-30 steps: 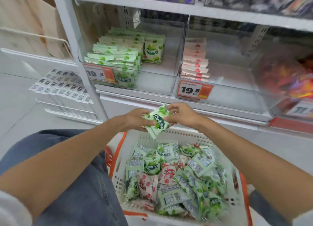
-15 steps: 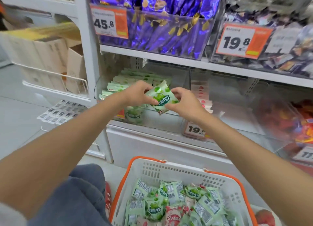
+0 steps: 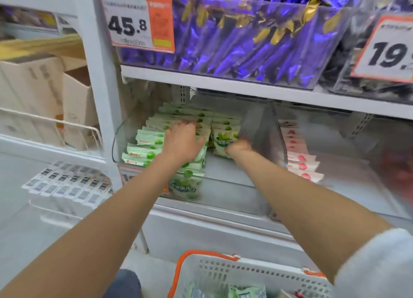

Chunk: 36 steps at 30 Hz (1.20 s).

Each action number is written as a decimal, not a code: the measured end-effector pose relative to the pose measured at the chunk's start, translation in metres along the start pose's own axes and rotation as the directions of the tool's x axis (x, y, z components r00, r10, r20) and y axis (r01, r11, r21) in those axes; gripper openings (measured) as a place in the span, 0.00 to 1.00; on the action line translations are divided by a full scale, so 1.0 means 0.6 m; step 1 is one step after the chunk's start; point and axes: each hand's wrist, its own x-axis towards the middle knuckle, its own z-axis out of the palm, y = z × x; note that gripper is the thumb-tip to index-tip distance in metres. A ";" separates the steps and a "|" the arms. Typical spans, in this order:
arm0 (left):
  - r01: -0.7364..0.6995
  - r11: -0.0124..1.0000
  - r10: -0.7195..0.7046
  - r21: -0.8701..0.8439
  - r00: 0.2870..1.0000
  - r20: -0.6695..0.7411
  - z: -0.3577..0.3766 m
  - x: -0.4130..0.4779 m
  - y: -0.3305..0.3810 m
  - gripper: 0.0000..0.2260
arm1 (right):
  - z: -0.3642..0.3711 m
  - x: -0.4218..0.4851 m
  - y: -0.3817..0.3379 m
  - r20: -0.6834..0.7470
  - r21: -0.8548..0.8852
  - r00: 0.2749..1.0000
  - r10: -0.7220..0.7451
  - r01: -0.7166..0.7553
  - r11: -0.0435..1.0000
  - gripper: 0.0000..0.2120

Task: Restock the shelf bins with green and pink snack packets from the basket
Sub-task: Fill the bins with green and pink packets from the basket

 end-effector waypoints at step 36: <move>0.131 0.990 -0.090 -0.041 0.844 0.528 0.109 -0.364 0.075 0.05 | -0.051 -0.354 0.367 0.438 -0.242 0.811 -0.387 0.521 0.818 0.09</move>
